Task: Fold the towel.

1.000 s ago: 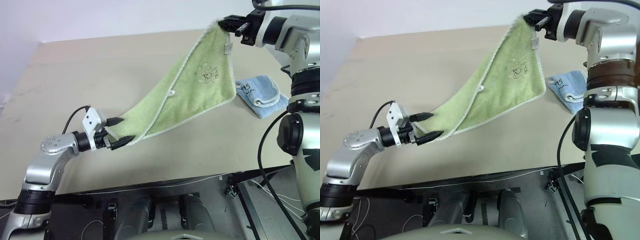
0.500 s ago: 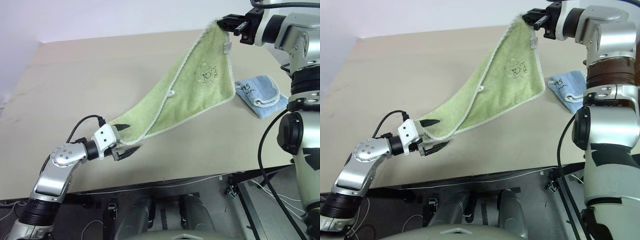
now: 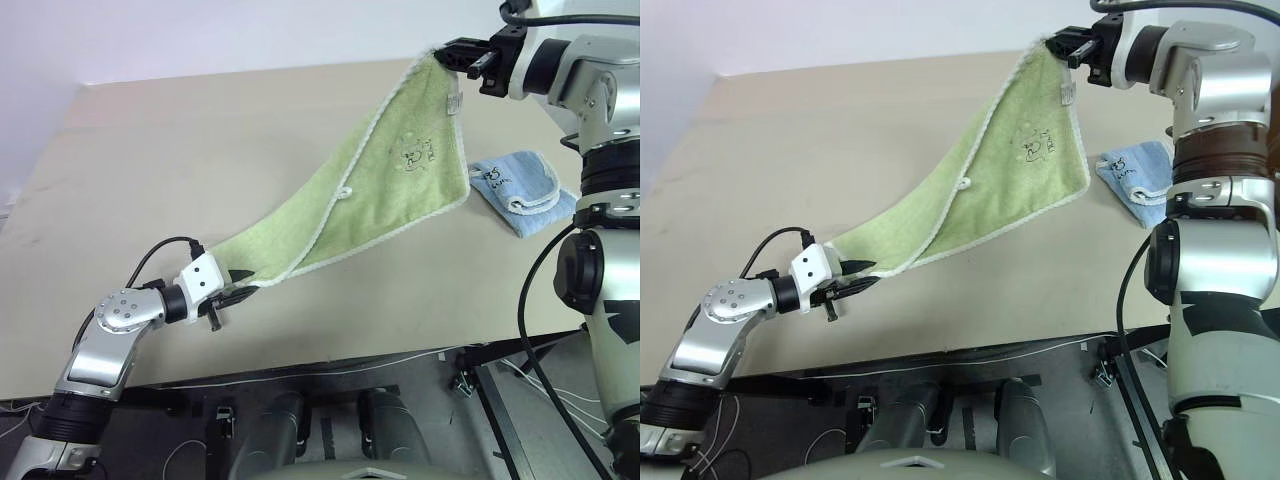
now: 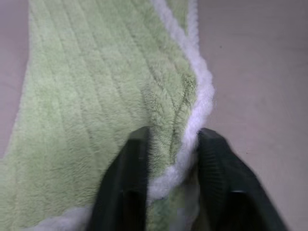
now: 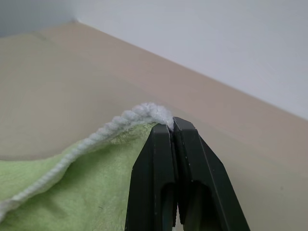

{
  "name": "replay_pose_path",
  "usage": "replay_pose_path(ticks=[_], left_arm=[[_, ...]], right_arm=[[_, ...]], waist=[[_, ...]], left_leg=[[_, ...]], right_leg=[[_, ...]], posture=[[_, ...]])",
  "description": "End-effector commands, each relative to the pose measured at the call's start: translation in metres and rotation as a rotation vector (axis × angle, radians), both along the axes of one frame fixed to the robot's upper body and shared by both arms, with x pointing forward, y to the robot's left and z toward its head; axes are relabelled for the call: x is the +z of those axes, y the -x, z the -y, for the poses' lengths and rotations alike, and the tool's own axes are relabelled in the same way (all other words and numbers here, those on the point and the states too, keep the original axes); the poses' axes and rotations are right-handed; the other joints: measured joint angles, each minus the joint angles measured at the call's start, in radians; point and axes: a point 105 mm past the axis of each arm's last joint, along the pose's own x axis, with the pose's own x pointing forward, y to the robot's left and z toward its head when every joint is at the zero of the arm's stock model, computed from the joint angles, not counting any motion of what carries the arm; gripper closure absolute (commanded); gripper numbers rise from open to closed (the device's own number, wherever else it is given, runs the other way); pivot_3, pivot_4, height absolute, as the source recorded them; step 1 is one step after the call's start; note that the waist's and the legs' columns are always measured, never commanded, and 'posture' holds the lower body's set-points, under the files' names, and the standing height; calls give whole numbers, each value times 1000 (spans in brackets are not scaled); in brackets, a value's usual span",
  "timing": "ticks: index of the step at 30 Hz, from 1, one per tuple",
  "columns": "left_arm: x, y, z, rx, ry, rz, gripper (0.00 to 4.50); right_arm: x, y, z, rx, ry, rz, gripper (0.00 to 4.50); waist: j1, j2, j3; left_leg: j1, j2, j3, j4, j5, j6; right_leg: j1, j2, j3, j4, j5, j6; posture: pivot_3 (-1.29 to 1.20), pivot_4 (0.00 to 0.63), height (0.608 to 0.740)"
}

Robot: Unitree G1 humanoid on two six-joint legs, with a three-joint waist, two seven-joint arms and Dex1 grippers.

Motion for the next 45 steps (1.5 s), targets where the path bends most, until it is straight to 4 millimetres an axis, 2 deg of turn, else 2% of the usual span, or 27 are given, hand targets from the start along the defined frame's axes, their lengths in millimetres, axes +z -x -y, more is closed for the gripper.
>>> replay_pose_path(ticks=[1, 3, 7, 10, 14, 16, 18, 22, 24, 27, 30, 32, 37, 42, 45], left_arm=[[8, -3, -1, 3, 38, 28, 4471], [15, -6, -2, 19, 83, 40, 4471], [42, -7, -2, 48, 278, -5, 4471], [68, -9, -13, 78, 420, -66, 4471], [98, -19, -30, 141, 513, -69, 4471], [107, -16, -31, 123, 532, -111, 4471], [101, -7, -25, 70, 486, -176, 4471], [73, 12, -18, 15, 348, -301, 4471], [64, 15, -19, 21, 308, -322, 4471], [48, 10, -21, 67, 239, -281, 3825], [37, 5, -19, 83, 189, -220, 2870], [30, -1, -16, 94, 151, -129, 2870], [18, 11, 3, -7, 131, -94, 2870], [20, 11, 6, -24, 155, -88, 2870], [15, 8, 0, -17, 131, -98, 2870]], right_arm=[[19, 8, 5, -2, -14, 69, 4500], [18, 9, 5, -3, -14, 68, 4500], [16, 10, 5, 2, -11, 63, 4500], [14, 9, 6, -6, -11, 56, 4500], [12, 8, 6, -10, -11, 51, 4500], [10, 7, 6, -9, -10, 48, 4500], [9, 7, 5, -6, -2, 46, 4500], [7, 7, 4, -1, 8, 42, 4500], [6, 7, 4, -1, 13, 39, 4500], [3, 8, 4, 7, 28, 29, 4500], [1, 9, 4, 8, 34, 26, 4500], [-1, 9, 4, 8, 45, 25, 4500], [-1, 9, 3, 9, 43, 28, 4500], [-2, 9, 4, 5, 43, 25, 4500], [-3, 9, 4, 1, 45, 24, 4500]], waist=[[1, 0, 0], [1, 0, 0], [1, 0, 0], [-1, 0, 0], [-2, 0, 0], [-2, 0, 0], [-5, 0, 0], [-6, 0, 0], [-4, 0, 0], [-2, 0, 0], [1, 0, 0], [1, 0, 0], [-1, 0, 0], [0, 0, 0], [0, 0, 0]], left_leg=[[0, 0, 0, 0, 0, 0], [0, 0, 0, 0, 0, 0], [0, 0, 0, 0, 0, 0], [0, 0, 0, 0, 0, 0], [0, 0, 0, 1, 0, 0], [0, 0, 0, 1, 1, -1], [0, 0, 0, 1, 2, -3], [0, 0, 1, 0, 2, -4], [0, 1, 1, 0, 2, -4], [0, 1, 1, 0, 1, -2], [0, 1, 1, 0, 1, -2], [0, 1, 1, 0, 1, -3], [0, 1, 1, 0, 2, -3], [0, 1, 1, 0, 0, 0], [0, 1, 1, 0, 0, 0]], right_leg=[[0, 0, 0, 0, 0, 0], [0, 0, 0, 0, 0, 0], [0, 0, 0, 0, 0, 0], [0, 0, 0, 0, 0, 0], [0, 0, 0, 1, 0, 0], [0, 0, 0, 1, 0, 0], [0, 0, 0, 1, 0, 0], [0, 0, 1, 0, 0, 0], [0, 1, 1, 0, 0, 0], [0, 1, 1, 1, 0, 0], [0, 1, 1, 1, 0, 0], [0, 1, 1, 0, 0, 0], [0, 1, 1, -1, 0, 0], [0, 1, 1, 0, 0, 0], [0, 1, 1, 0, 0, 0]], posture=[[0, 150, 740], [0, 150, 740], [0, 150, 740], [0, 150, 740], [0, 150, 740], [0, 150, 740], [0, 150, 740], [0, 150, 740], [0, 150, 740], [0, 150, 740], [0, 150, 740], [0, 150, 740], [0, 150, 740], [0, 150, 740], [0, 150, 740]])
